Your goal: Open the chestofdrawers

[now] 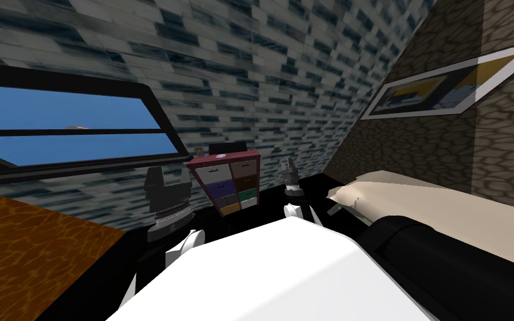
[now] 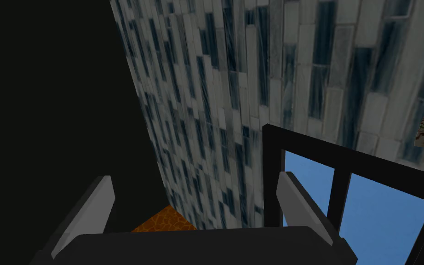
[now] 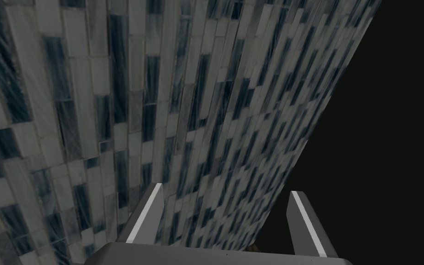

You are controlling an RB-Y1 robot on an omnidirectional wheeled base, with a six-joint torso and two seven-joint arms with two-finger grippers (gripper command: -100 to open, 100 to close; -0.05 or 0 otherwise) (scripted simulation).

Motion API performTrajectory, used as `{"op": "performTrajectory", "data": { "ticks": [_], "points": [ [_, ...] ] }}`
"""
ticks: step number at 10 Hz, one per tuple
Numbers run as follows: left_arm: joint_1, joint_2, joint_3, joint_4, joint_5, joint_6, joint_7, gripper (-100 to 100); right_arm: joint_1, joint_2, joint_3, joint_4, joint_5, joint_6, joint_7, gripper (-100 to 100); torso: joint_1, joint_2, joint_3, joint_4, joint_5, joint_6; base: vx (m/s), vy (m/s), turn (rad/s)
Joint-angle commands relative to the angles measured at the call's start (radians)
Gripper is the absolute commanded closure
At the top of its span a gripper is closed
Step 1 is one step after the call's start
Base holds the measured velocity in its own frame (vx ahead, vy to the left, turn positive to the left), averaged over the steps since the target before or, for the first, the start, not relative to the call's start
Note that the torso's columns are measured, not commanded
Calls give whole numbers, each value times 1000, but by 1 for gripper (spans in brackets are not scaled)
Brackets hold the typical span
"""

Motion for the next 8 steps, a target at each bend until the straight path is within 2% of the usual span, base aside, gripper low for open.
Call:
{"op": "performTrajectory", "data": {
  "ticks": [1, 8],
  "points": [
    [0, 0, 0, 0, 0, 0, 0, 0, 0, 0, 0, 0, 0, 0, 0, 0, 0, 40, -82, 41, 0, 0, 0, 0, 0],
    [0, 0, 0, 0, 0, 0, 0, 0, 0, 0, 0, 0, 0, 0, 0, 0, 0, 544, -1087, 544, 0, 0, 0, 0, 0]
  ]
}}
